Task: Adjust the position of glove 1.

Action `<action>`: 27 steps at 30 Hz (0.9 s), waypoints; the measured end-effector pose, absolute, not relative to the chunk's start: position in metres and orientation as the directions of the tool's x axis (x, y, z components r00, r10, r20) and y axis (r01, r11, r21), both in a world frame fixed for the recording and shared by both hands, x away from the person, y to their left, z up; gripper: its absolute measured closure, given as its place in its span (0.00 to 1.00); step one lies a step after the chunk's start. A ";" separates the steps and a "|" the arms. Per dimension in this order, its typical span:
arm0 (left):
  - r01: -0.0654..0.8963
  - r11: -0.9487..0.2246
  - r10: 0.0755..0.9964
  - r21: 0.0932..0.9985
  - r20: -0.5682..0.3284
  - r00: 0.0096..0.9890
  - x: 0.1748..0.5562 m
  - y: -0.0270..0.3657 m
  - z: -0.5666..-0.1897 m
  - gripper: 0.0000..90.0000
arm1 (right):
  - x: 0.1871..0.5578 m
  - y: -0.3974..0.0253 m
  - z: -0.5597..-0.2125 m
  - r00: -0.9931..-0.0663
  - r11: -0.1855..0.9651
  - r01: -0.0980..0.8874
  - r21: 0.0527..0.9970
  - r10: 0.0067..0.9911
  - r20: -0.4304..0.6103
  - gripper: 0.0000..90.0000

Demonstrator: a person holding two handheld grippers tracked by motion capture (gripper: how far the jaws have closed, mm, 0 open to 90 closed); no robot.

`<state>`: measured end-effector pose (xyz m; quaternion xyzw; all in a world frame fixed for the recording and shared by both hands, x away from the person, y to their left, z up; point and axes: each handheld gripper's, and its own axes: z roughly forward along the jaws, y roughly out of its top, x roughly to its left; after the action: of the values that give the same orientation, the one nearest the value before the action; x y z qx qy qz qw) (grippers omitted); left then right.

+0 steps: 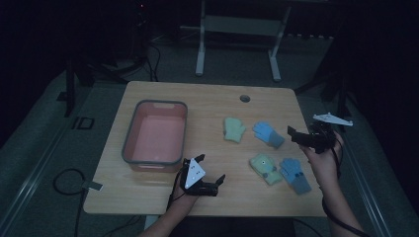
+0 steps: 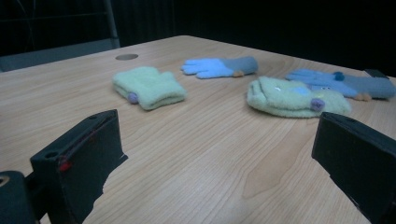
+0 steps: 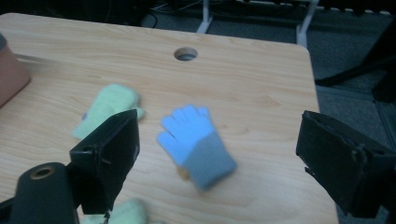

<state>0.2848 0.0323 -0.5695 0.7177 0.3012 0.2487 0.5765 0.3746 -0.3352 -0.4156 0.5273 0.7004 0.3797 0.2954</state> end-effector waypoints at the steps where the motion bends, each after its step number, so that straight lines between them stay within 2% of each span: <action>1: 0.145 -0.154 0.719 0.977 0.011 0.695 0.285 0.032 -0.570 0.02 | 0.376 -0.333 -0.415 -0.274 0.158 0.514 0.843 0.962 -0.013 0.15; 14: 0.129 -0.180 0.721 0.975 0.042 0.692 0.282 0.029 -0.569 0.02 | 0.400 -0.287 -0.409 -0.359 0.194 0.501 0.843 0.933 -0.001 0.17; 27: 0.141 -0.164 0.716 0.976 0.020 0.698 0.284 0.030 -0.569 0.02 | 0.427 -0.240 -0.420 -0.431 0.273 0.511 0.816 0.902 -0.032 0.24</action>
<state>0.2835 0.0305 -0.5694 0.7206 0.2972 0.2506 0.5741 0.4273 -0.2401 -0.4199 0.4676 0.7551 0.3809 0.2570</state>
